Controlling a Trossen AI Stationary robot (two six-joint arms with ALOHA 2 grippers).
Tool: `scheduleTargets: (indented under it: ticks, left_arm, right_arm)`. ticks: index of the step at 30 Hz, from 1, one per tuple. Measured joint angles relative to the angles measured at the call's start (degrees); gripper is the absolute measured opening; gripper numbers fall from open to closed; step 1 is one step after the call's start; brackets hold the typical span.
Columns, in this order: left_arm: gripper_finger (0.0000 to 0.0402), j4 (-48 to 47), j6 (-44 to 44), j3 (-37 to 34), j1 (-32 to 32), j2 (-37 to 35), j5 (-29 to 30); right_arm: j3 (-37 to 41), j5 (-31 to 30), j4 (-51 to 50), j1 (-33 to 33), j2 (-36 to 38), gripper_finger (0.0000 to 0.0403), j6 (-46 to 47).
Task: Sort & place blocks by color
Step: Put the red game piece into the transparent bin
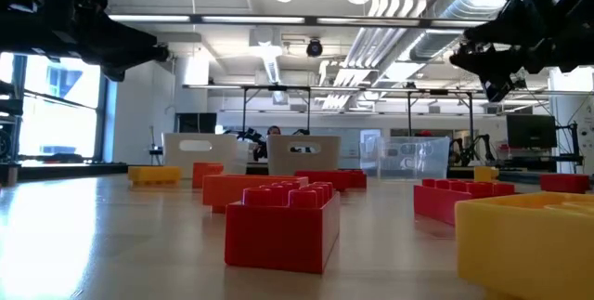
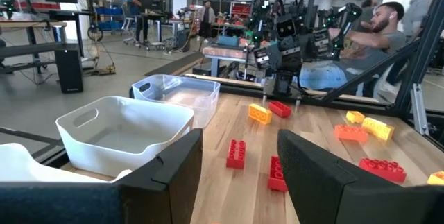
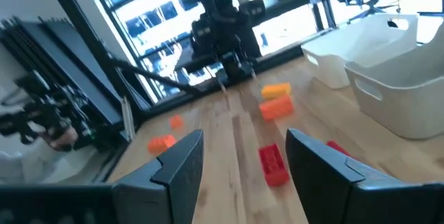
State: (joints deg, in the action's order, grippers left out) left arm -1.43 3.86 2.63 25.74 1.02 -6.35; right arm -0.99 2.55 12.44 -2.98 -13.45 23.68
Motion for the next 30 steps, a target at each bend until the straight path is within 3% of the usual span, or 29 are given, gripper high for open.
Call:
scheduleTargets:
  ticks: [10, 16, 20, 30]
  left_arm:
    - [0.0175, 0.1, 4.5, 0.0, 0.0, 0.0, 1.9]
    - [0.0175, 0.0, 3.0, 0.0, 0.0, 0.0, 2.1]
    - [0.0175, 0.0, 1.5, 0.0, 0.0, 0.0, 2.1]
    - [0.0175, -0.1, 1.5, 0.0, 0.0, 0.0, 2.1]
  right_arm:
    - [0.0, -6.0, 9.3, 0.0, 0.0, 0.0191, 2.7]
    - [-0.2, -12.3, 13.0, 0.0, 0.0, 0.0191, -7.2]
    - [-3.0, -13.0, 12.4, 0.0, -1.1, 0.0191, -9.6]
    - [-19.2, -12.8, 1.9, 0.0, -16.4, 0.0191, -16.3]
